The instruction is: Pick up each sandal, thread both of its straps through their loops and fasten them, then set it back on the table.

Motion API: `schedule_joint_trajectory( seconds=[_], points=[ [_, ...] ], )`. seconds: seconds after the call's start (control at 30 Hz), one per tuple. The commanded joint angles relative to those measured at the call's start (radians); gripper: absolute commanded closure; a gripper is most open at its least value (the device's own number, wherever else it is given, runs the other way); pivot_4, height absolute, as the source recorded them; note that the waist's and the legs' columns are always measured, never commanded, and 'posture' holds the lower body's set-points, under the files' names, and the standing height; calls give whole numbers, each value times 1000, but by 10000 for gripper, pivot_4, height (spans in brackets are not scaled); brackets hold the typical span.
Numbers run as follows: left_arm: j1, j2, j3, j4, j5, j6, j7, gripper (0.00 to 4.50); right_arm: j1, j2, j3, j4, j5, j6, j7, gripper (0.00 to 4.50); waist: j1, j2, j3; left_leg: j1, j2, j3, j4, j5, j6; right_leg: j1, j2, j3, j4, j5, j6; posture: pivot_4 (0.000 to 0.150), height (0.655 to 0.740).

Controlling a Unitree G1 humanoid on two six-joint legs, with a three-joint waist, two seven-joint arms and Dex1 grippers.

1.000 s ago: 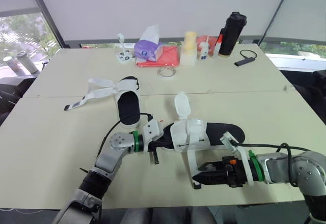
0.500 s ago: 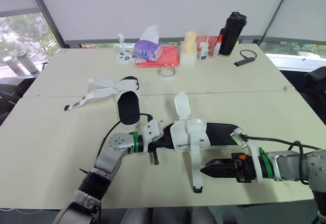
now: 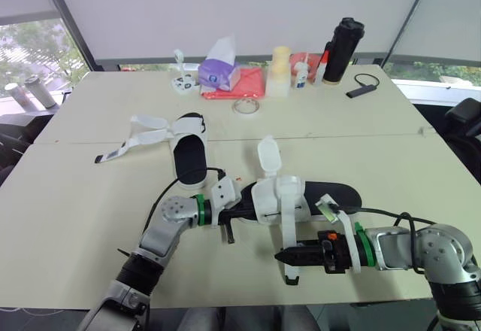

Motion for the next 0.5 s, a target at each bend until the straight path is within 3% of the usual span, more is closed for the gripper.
schedule_joint_trajectory(
  seconds=[0.03, 0.13, 0.5],
  points=[
    [23, 6, -32, 29, 29, 30, -2, 45000, -9, 9, 4, -32, 21, 0, 3, 29889, 0, 0, 0, 0, 0, 0, 0, 0, 0, 0, 0, 0, 0, 0, 0, 1500, 7400],
    [21, 5, -32, 30, 29, 30, 0, 45000, -10, 0, 6, -45, 19, -3, 7, 44622, 0, 0, 0, 0, 0, 0, 0, 0, 0, 0, 0, 0, 0, 0, 0, 1500, 7400],
    [14, -1, -32, 39, 31, 25, 3, 45000, -178, -120, -72, -79, 78, -16, 59, 44622, 2, -1, 0, -1, 0, 0, 0, 0, 0, 0, 0, -1, -1, 0, 0, 1500, 7400]
  ],
)
